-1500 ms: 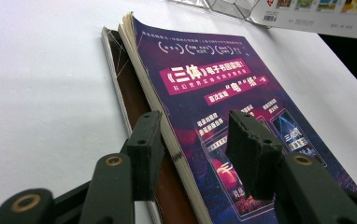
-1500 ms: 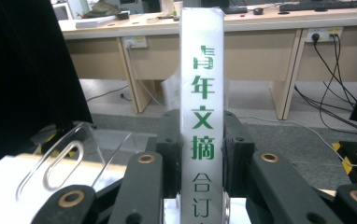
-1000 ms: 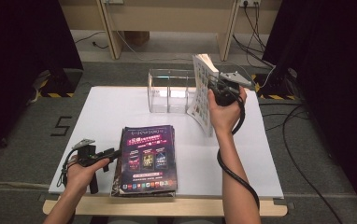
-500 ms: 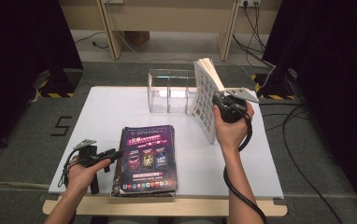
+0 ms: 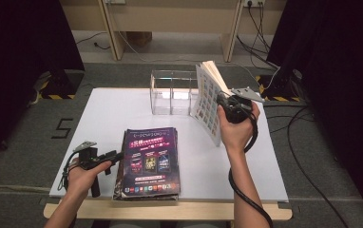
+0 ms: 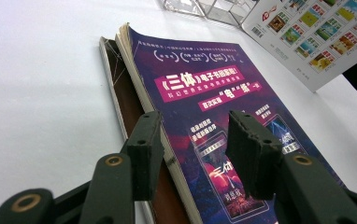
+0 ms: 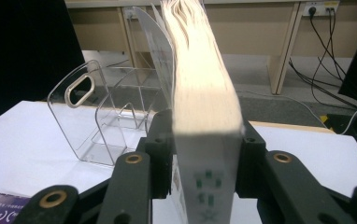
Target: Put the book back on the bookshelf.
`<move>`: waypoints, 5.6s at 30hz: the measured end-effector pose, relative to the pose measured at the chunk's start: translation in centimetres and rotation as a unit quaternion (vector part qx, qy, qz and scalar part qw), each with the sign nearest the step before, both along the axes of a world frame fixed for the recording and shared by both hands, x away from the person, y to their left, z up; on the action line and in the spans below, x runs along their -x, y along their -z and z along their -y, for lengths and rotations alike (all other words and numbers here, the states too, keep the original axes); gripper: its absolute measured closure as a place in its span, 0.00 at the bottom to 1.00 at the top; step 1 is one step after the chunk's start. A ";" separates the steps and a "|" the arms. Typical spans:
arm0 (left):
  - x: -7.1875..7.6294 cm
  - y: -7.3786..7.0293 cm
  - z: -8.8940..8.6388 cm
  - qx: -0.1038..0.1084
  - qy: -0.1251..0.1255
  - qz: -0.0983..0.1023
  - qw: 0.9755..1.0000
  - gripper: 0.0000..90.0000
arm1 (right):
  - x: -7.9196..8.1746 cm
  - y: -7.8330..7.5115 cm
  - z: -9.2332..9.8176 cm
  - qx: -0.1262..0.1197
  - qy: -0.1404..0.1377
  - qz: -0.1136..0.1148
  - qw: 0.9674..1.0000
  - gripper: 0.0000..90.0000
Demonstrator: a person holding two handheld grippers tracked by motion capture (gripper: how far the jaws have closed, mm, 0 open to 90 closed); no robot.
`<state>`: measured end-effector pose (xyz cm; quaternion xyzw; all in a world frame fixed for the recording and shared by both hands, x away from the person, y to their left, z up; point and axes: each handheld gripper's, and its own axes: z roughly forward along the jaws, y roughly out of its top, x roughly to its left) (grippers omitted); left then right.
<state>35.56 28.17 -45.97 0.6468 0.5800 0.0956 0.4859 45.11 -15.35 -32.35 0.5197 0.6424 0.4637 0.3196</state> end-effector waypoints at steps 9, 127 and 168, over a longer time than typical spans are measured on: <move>0.0 0.0 0.0 -0.001 0.000 0.002 1.000 0.61 | -1.3 -0.7 -0.2 -0.002 0.002 -0.008 1.000 0.73; -0.2 0.0 -1.0 -0.003 -0.015 0.005 1.000 0.61 | -7.7 -3.8 -3.1 -0.020 0.027 0.002 0.999 0.83; -0.2 0.1 -1.2 -0.002 -0.019 0.003 1.000 0.61 | -9.6 -4.1 -3.1 -0.025 0.039 0.003 0.999 0.83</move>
